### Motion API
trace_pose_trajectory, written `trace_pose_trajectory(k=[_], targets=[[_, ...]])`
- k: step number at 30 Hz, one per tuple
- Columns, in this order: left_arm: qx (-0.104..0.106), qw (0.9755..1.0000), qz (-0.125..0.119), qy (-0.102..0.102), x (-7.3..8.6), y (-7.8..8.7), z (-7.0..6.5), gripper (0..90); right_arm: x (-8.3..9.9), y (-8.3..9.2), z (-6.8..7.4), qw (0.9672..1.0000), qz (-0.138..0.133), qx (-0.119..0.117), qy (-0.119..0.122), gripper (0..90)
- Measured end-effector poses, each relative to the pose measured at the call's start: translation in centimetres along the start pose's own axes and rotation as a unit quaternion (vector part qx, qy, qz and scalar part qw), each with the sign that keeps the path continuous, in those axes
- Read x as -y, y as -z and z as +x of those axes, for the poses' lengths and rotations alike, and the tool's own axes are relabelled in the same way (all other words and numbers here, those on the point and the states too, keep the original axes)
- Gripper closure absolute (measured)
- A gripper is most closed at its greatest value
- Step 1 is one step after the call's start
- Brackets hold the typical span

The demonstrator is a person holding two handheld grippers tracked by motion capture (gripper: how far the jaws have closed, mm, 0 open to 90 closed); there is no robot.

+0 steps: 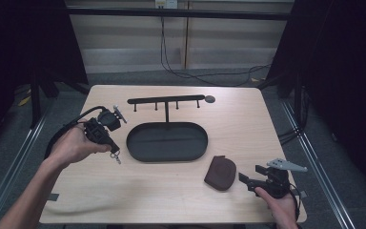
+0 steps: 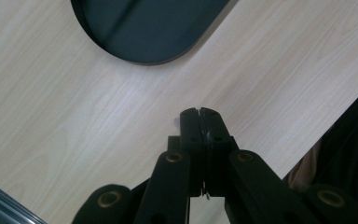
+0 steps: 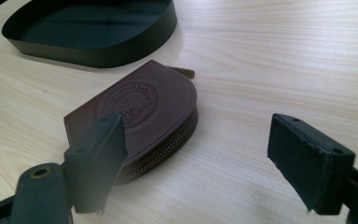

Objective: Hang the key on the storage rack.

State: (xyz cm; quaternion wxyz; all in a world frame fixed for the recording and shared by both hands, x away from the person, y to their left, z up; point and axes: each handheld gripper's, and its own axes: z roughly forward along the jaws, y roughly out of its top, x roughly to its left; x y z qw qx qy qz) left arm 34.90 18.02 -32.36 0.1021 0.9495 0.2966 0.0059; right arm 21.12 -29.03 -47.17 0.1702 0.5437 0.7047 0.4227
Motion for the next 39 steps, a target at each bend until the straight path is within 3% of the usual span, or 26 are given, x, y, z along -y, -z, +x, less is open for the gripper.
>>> trace_pose_trajectory(k=[12, 33, 39], targets=[[-0.010, 0.9999, 0.004, -0.012, -1.9, 1.2, 0.1, 89.5, 0.0, 0.0, 0.0, 1.0000, 0.001, -0.001, 0.000, 19.1], [-0.019, 0.9997, 0.012, -0.007, -6.0, 3.6, 1.2, 89.6, 0.0, 0.0, -0.1, 1.0000, 0.002, -0.006, -0.001, 19.1], [-0.011, 0.9999, 0.007, -0.007, -6.8, 4.0, 1.8, 89.5, 0.1, 0.0, -0.1, 1.0000, 0.002, -0.007, -0.001, 19.1]])
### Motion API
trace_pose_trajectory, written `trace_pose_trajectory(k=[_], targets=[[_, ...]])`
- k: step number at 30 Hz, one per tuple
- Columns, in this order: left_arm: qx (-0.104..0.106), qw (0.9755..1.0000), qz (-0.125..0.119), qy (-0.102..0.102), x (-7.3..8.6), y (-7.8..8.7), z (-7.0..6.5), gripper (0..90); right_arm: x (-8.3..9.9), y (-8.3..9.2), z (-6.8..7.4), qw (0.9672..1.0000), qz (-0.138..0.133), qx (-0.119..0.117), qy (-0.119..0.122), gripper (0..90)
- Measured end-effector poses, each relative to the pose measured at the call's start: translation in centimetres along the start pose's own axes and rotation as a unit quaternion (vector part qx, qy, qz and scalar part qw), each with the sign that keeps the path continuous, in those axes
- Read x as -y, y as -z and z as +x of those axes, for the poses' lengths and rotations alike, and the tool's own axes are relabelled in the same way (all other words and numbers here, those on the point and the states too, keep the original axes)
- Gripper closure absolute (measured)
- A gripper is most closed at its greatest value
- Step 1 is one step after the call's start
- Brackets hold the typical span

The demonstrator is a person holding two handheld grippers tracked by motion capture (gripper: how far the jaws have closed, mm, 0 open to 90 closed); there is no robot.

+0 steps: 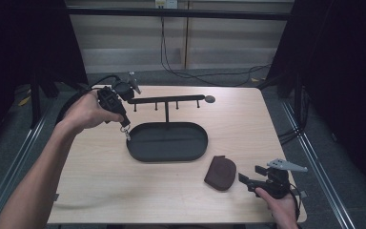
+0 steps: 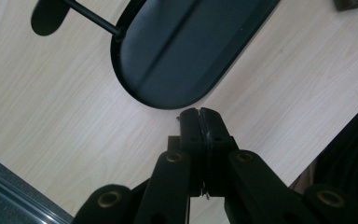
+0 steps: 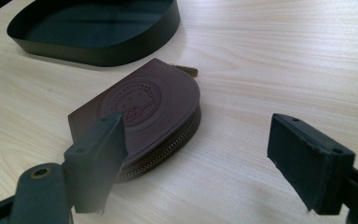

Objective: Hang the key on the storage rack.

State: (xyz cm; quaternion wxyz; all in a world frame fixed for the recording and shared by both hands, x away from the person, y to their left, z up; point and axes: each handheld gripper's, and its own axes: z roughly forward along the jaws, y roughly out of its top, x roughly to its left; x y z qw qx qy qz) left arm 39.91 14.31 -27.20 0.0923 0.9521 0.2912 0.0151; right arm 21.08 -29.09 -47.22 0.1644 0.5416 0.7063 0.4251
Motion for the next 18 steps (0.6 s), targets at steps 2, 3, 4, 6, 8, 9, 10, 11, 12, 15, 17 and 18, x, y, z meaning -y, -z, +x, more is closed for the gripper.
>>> trace_pose_trajectory(k=[2, 3, 4, 6, 8, 9, 10, 11, 12, 15, 17, 18], targets=[[0.001, 1.0000, -0.002, 0.005, -0.2, 0.0, 0.3, 89.5, 0.0, 0.0, 0.0, 1.0000, 0.001, 0.000, 0.001, 19.1], [0.001, 1.0000, 0.001, 0.003, -0.3, 0.0, 0.4, 89.5, 0.0, 0.0, 0.0, 1.0000, 0.001, 0.000, 0.001, 19.1], [0.002, 1.0000, 0.001, 0.004, -0.5, 0.0, 0.6, 89.5, 0.0, 0.0, 0.0, 1.0000, 0.001, -0.001, 0.001, 19.1], [0.000, 0.9999, -0.002, 0.010, -0.7, 0.2, 0.9, 89.5, 0.0, 0.0, 0.0, 1.0000, 0.002, -0.001, 0.000, 19.1], [0.001, 0.9998, -0.007, 0.016, -1.0, 0.3, 1.1, 89.5, 0.0, 0.0, 0.0, 1.0000, 0.001, -0.005, -0.005, 19.0], [0.003, 0.9998, -0.006, 0.017, -1.1, 0.3, 1.3, 89.5, 0.1, 0.0, -0.1, 1.0000, 0.000, -0.005, -0.005, 19.0], [0.007, 0.9998, -0.004, 0.019, -1.2, 0.3, 1.5, 89.5, 0.1, 0.0, -0.1, 1.0000, 0.000, -0.006, -0.006, 18.9], [0.005, 0.9997, -0.004, 0.022, -1.3, 0.3, 1.6, 89.5, 0.1, 0.0, -0.1, 1.0000, -0.001, -0.007, -0.006, 18.9], [0.003, 0.9997, -0.003, 0.025, -1.5, 0.2, 1.8, 89.5, 0.1, 0.0, -0.1, 1.0000, -0.001, -0.007, -0.006, 18.9], [0.009, 0.9996, -0.001, 0.025, -1.8, 0.0, 2.2, 89.5, 0.1, 0.0, -0.1, 1.0000, 0.000, -0.008, -0.005, 18.8], [0.013, 0.9995, -0.004, 0.029, -2.1, -0.2, 2.4, 89.5, 0.1, 0.0, -0.1, 1.0000, 0.001, -0.008, -0.004, 18.8], [0.010, 0.9994, -0.004, 0.032, -2.2, -0.3, 2.4, 89.5, 0.1, 0.0, -0.1, 1.0000, 0.002, -0.009, -0.003, 18.8]])
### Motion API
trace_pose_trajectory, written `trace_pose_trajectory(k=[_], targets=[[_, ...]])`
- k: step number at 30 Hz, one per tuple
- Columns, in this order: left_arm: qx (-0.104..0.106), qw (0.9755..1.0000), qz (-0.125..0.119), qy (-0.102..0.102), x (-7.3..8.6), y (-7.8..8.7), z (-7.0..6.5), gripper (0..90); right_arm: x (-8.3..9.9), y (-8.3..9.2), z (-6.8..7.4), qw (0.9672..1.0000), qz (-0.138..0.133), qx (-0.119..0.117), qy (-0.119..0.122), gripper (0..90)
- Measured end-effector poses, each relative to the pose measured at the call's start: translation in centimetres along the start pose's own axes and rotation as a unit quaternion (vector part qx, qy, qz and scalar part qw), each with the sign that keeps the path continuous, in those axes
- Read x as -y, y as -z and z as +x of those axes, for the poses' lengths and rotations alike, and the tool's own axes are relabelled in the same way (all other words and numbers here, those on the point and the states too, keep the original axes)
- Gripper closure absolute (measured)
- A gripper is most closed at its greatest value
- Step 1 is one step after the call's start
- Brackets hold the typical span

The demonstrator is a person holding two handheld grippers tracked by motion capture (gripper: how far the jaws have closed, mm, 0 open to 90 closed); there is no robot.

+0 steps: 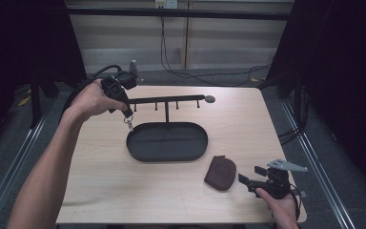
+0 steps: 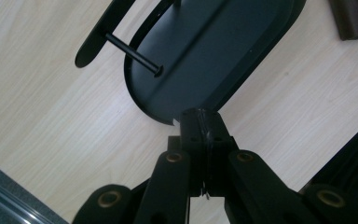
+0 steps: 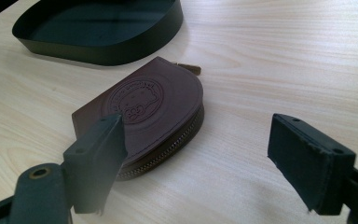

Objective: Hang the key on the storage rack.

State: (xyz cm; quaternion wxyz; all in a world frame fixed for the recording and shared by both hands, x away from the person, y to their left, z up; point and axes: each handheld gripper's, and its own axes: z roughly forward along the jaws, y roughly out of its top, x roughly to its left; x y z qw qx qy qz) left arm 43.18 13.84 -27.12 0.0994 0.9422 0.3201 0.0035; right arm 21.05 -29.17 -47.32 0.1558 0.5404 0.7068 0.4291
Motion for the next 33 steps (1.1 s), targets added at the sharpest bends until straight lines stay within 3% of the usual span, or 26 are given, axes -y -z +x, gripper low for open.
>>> trace_pose_trajectory(k=[12, 33], targets=[[-0.006, 1.0000, -0.002, 0.004, -1.6, -1.0, 0.4, 89.5, 0.0, -0.1, 0.1, 1.0000, 0.002, -0.002, 0.001, 18.7], [-0.015, 0.9995, -0.012, 0.024, -2.3, -1.6, 2.0, 89.5, 0.0, -0.2, 0.1, 1.0000, 0.005, -0.006, 0.004, 18.8]])
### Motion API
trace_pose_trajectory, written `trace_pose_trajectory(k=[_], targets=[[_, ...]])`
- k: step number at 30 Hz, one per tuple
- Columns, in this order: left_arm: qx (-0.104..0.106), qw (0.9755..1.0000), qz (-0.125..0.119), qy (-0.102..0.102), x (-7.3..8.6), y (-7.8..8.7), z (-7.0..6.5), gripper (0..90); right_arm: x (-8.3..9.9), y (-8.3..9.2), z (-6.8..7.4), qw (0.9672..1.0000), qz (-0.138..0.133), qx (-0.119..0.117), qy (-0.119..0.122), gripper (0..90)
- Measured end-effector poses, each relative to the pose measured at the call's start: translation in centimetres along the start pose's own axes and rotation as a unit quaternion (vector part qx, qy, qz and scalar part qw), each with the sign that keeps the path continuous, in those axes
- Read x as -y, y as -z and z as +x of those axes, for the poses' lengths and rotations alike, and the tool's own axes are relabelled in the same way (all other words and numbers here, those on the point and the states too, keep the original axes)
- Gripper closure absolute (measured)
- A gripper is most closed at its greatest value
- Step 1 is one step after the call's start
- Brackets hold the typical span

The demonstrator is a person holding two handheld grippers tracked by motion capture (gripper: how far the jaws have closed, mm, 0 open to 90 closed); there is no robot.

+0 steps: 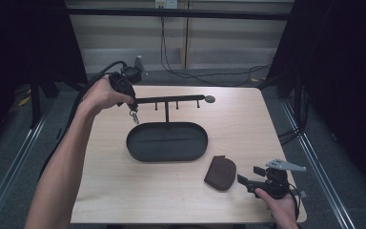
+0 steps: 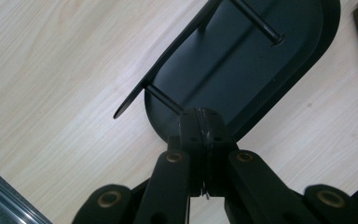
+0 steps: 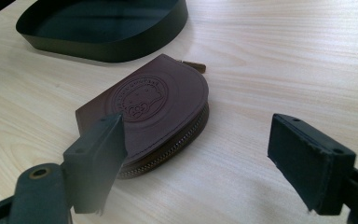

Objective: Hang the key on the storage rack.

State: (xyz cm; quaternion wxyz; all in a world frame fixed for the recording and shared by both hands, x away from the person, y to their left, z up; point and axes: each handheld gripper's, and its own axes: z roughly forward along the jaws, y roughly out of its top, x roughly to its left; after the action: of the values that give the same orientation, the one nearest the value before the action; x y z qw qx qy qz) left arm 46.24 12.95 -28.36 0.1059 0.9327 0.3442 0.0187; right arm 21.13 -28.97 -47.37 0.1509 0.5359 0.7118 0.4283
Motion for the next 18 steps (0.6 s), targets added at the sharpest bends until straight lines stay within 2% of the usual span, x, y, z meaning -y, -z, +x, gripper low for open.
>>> trace_pose_trajectory(k=[7, 12, 14, 18], targets=[[-0.012, 0.9999, -0.001, 0.001, -0.06, -0.21, -0.03, 89.3, 0.00, -0.02, 0.00, 1.0000, 0.001, 0.000, 0.001, 18.9], [-0.021, 0.9997, -0.008, 0.012, 0.03, -0.09, -0.04, 86.3, 0.00, -0.01, 0.00, 1.0000, 0.001, 0.000, 0.000, 19.0], [-0.016, 0.9998, -0.011, 0.004, 0.08, 0.00, -0.07, 85.6, 0.00, -0.02, 0.00, 1.0000, 0.001, 0.000, 0.001, 19.0], [-0.018, 0.9996, -0.020, 0.005, 0.23, 0.28, -0.35, 82.2, 0.00, -0.01, 0.02, 1.0000, 0.001, 0.000, 0.001, 18.9]])
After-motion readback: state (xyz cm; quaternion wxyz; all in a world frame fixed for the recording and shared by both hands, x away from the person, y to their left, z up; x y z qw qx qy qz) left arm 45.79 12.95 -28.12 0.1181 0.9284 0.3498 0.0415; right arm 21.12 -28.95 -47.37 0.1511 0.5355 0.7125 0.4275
